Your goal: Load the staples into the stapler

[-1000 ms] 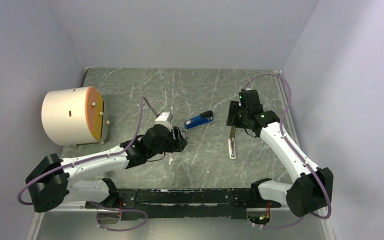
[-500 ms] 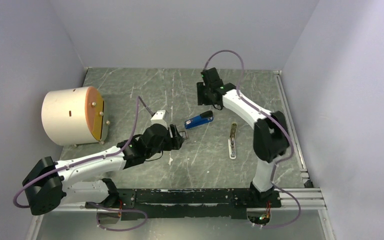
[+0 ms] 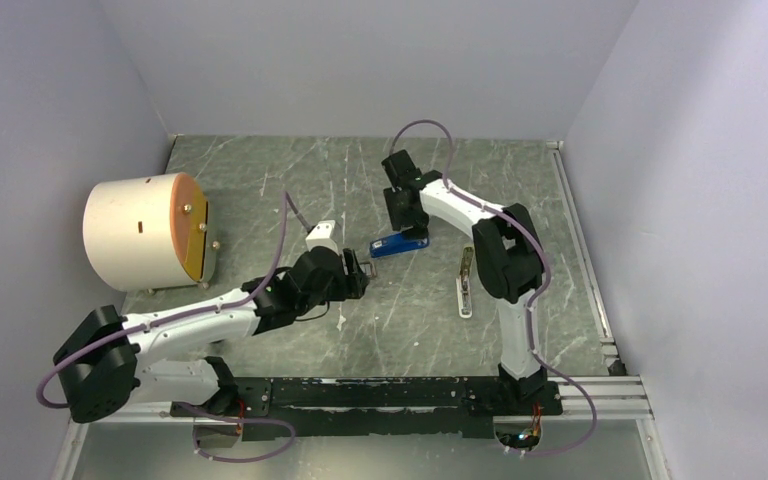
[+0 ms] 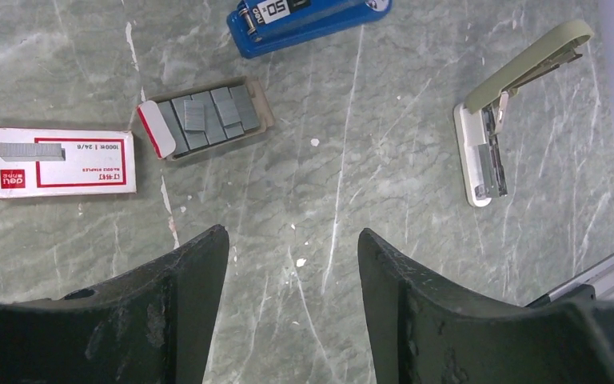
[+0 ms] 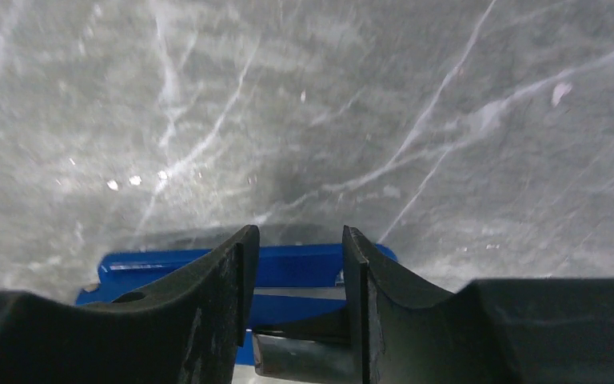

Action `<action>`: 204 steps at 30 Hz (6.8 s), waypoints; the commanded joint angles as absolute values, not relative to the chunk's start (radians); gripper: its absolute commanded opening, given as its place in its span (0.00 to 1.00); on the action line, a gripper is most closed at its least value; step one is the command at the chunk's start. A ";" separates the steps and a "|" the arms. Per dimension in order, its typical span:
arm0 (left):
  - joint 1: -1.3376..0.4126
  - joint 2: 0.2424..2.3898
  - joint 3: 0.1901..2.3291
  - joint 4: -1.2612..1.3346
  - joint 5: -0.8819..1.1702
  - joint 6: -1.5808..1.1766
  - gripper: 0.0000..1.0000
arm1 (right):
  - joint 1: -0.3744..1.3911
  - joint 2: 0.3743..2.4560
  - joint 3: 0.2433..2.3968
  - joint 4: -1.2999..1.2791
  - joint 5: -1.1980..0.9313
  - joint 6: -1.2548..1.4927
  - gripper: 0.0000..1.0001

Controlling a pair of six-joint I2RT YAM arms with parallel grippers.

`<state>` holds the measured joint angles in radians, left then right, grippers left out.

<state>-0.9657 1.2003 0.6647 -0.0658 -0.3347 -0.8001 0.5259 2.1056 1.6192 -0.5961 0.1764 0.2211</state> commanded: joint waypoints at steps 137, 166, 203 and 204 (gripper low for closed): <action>-0.967 1.670 0.479 0.583 0.231 -0.960 0.08 | 0.989 1.170 0.784 -0.504 0.281 1.032 0.00; -0.966 1.707 0.495 0.389 0.112 -0.866 0.07 | 0.728 1.450 1.158 -0.509 0.483 0.613 0.08; -0.966 1.691 0.532 0.296 0.068 -0.914 0.19 | 0.640 1.599 1.179 -0.475 0.212 0.583 0.47; -0.966 1.681 0.524 0.306 0.061 -0.919 0.19 | 0.640 1.593 1.168 -0.470 0.208 0.584 0.49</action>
